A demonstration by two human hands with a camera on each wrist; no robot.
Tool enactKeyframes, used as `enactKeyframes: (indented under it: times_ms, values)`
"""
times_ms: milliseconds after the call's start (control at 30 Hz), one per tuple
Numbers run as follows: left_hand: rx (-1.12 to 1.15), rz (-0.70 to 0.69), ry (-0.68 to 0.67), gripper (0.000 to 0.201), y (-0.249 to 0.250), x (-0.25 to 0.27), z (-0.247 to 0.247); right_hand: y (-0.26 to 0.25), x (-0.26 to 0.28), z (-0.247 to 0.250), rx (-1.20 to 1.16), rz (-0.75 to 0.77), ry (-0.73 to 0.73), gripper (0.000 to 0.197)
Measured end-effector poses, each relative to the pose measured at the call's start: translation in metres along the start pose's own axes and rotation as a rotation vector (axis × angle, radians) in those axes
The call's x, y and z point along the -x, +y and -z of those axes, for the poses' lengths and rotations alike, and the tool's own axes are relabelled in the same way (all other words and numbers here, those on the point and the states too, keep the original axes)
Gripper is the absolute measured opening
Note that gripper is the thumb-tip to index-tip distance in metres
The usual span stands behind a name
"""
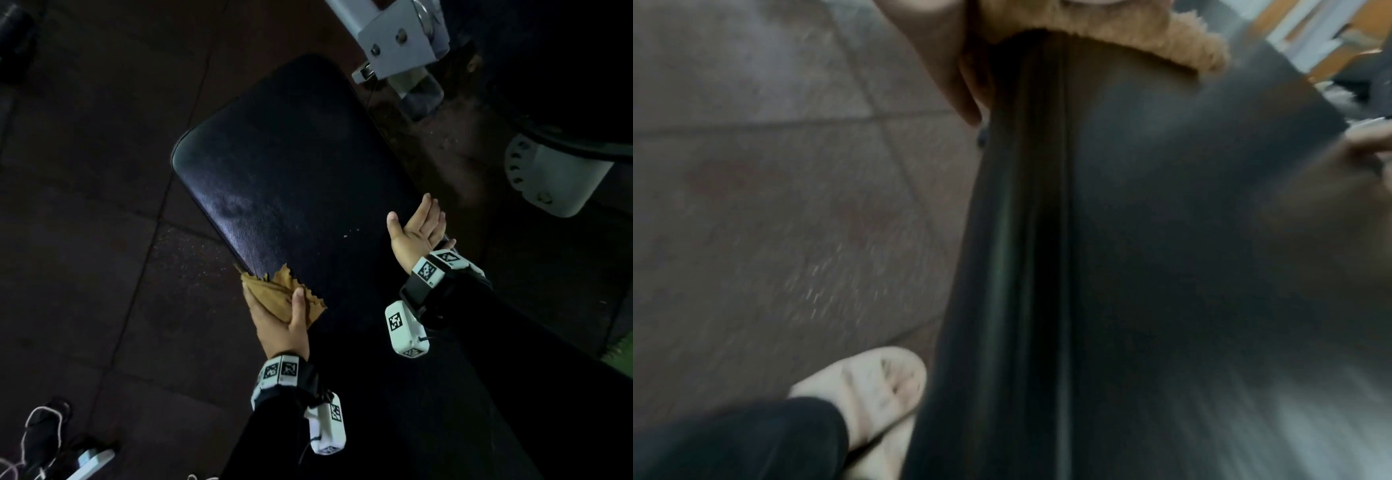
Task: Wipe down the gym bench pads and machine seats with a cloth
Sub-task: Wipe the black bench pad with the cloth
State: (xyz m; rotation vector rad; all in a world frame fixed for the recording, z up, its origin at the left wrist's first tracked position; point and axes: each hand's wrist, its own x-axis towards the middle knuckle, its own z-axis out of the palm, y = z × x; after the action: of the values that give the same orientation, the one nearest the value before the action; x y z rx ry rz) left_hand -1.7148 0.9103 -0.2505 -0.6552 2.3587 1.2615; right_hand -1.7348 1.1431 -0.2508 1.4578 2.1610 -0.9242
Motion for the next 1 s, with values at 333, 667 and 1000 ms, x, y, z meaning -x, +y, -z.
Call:
enactKeyframes:
  times_ms: [333, 667, 1000]
  values:
    - [-0.054, 0.008, 0.118, 0.089, 0.032, -0.060, 0.003, -0.003, 0.003, 0.002, 0.031, 0.019, 0.029, 0.071]
    - [-0.003, 0.056, 0.210, 0.077, 0.024, -0.007, -0.017, -0.007, 0.002, 0.004, 0.046, 0.021, 0.020, 0.071]
    - [-0.022, -0.029, 0.197, 0.072, 0.074, -0.107, 0.004, -0.004, 0.003, 0.001, 0.054, -0.026, -0.006, 0.071]
